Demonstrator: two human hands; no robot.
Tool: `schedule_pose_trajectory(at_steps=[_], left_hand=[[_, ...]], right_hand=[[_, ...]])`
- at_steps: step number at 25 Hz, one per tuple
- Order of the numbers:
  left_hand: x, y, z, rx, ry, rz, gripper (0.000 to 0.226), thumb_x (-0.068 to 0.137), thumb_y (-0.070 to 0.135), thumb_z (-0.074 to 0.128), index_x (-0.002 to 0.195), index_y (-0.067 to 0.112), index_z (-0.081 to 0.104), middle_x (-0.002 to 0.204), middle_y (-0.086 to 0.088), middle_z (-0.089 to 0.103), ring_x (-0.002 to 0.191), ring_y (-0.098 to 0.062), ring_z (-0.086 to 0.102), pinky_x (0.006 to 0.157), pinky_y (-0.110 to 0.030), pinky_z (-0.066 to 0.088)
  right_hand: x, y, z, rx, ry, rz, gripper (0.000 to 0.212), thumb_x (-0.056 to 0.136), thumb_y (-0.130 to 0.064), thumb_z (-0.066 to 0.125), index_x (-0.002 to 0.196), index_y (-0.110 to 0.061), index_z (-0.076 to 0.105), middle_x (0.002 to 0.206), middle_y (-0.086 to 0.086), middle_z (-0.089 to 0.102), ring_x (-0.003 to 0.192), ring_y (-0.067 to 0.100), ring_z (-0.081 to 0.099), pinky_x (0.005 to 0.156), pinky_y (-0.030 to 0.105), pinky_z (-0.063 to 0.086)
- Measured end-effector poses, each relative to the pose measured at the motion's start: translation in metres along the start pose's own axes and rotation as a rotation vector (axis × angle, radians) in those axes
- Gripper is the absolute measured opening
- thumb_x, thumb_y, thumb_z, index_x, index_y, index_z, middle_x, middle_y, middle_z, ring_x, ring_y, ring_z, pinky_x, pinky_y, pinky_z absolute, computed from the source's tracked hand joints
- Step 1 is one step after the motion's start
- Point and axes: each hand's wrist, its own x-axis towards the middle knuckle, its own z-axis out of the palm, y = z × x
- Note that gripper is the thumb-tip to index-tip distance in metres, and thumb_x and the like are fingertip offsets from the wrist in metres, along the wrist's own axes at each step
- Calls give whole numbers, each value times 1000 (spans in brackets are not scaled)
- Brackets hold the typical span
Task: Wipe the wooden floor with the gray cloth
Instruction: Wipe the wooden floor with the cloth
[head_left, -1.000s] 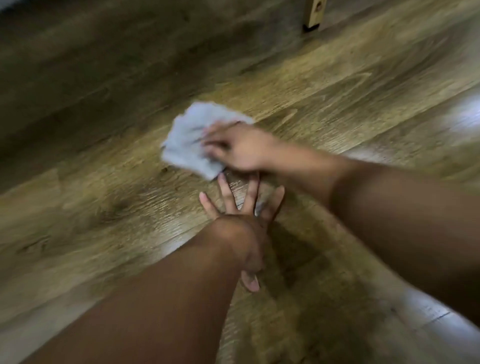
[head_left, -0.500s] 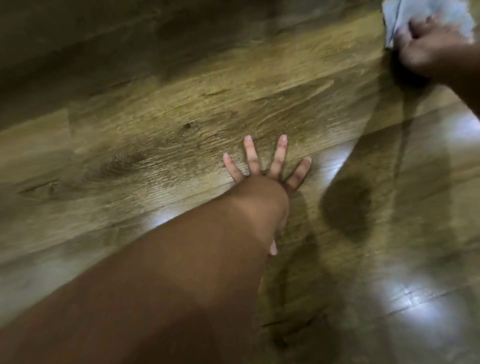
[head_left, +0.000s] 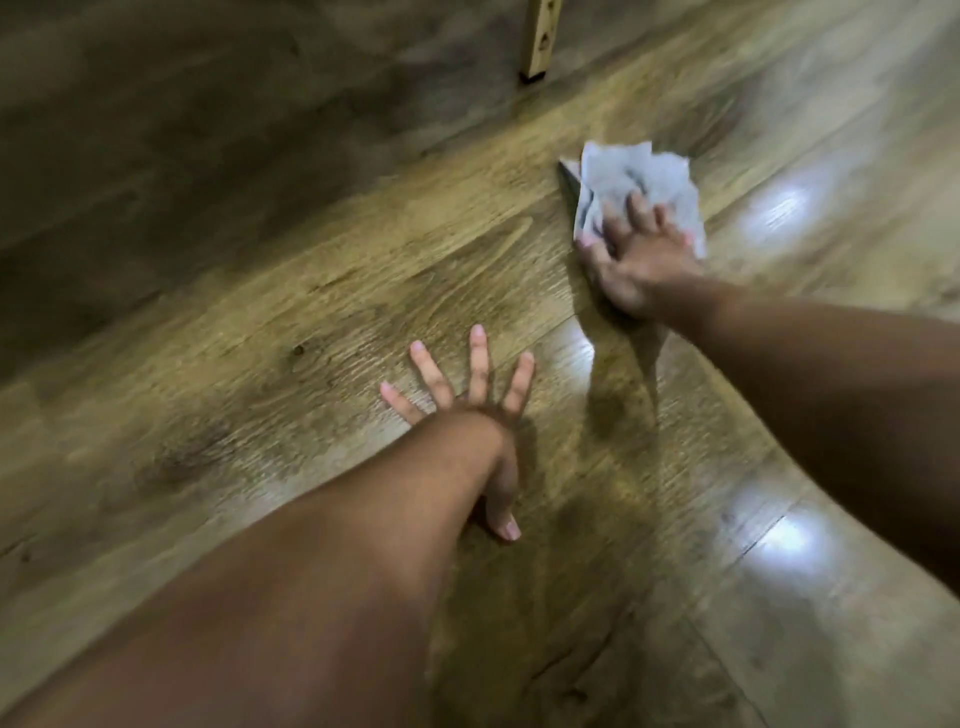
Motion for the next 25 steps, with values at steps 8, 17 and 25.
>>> schedule_pose_trajectory(at_steps=[8, 17, 25], left_hand=[[11, -7, 10, -1, 167, 67, 168, 33, 57, 92, 92, 50, -65, 122, -7, -72, 90, -60, -64, 79, -92, -13], [-15, -7, -9, 93, 125, 109, 145, 61, 70, 78, 144, 39, -37, 144, -21, -53, 137, -62, -29, 101, -87, 4], [-31, -3, -20, 145, 39, 105, 163, 44, 73, 84, 146, 33, -37, 149, -20, -48, 136, -58, -34, 103, -85, 0]], right_hand=[[-184, 76, 44, 180, 117, 495, 56, 102, -53, 20, 155, -37, 12, 165, -4, 1, 152, 21, -3, 122, 46, -1], [-441, -138, 186, 391, -318, 249, 59, 105, -32, 24, 155, -3, 13, 161, 15, 16, 148, 32, 18, 119, 46, 18], [-300, 93, 59, -39, 136, 178, 56, 99, -37, 31, 152, -20, 32, 161, 13, 22, 148, 34, 21, 118, 51, 26]])
